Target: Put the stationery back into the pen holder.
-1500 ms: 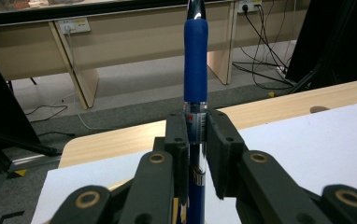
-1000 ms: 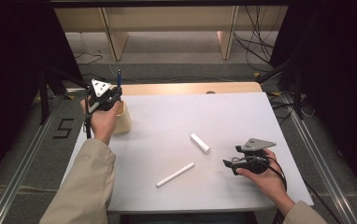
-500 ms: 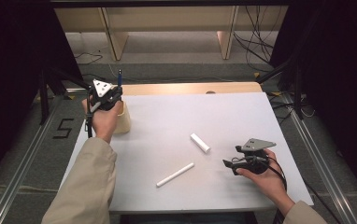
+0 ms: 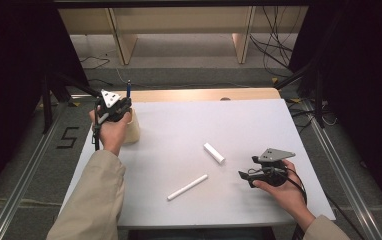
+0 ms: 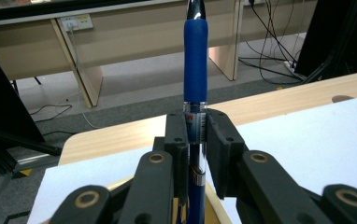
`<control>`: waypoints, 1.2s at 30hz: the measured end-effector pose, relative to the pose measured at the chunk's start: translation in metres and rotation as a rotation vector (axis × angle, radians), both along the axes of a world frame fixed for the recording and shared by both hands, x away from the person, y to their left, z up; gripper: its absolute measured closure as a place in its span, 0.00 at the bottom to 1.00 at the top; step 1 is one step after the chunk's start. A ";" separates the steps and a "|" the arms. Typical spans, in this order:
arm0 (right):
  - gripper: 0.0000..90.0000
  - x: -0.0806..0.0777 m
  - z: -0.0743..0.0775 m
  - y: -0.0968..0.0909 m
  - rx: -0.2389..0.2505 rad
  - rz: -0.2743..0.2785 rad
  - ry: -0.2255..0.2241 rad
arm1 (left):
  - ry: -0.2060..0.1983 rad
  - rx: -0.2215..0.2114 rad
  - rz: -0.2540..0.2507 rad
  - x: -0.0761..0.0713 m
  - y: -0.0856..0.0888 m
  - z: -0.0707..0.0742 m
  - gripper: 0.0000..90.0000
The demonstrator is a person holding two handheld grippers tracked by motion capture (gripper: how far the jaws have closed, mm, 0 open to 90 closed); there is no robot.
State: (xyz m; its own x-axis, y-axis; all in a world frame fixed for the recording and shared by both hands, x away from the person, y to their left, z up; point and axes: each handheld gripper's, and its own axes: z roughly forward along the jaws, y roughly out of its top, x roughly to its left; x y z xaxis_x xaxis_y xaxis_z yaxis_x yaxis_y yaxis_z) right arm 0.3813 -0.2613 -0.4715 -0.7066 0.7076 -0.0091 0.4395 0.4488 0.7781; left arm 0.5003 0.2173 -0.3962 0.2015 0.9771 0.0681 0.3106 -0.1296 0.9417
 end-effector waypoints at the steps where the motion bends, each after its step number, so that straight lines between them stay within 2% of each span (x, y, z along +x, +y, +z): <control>1: 0.26 0.000 0.000 0.000 0.000 0.001 0.001 | 0.002 0.000 0.001 0.000 0.000 -0.001 0.88; 8: 0.26 0.000 0.000 0.000 0.000 0.000 0.000 | 0.047 0.005 0.005 -0.004 0.000 -0.014 0.88; 15: 0.26 0.000 0.000 0.000 0.001 0.001 -0.001 | 0.084 0.002 0.010 -0.006 0.001 -0.020 0.86; 19: 0.26 0.000 0.000 0.000 0.001 0.001 0.000 | 0.078 0.005 0.012 -0.008 0.001 -0.018 0.80; 23: 0.26 0.000 0.000 0.000 0.000 0.001 0.000 | 0.052 0.026 0.006 -0.014 -0.003 -0.012 0.75; 28: 0.26 0.000 0.000 0.001 0.001 0.001 0.000 | 0.044 0.044 0.007 -0.019 -0.005 -0.007 0.64; 32: 0.26 0.000 0.000 0.000 0.000 0.001 0.000 | 0.052 0.051 0.011 -0.026 -0.008 -0.002 0.54; 36: 0.26 0.000 0.000 0.001 -0.001 0.001 0.001 | 0.067 0.078 -0.002 -0.035 -0.013 0.002 0.47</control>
State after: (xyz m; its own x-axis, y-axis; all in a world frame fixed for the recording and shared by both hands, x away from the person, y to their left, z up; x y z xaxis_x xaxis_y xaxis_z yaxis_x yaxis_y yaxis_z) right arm 0.3810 -0.2607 -0.4716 -0.7070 0.7072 -0.0088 0.4400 0.4495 0.7774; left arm 0.4654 0.2043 -0.3938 0.2100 0.9690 0.1301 0.3721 -0.2022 0.9059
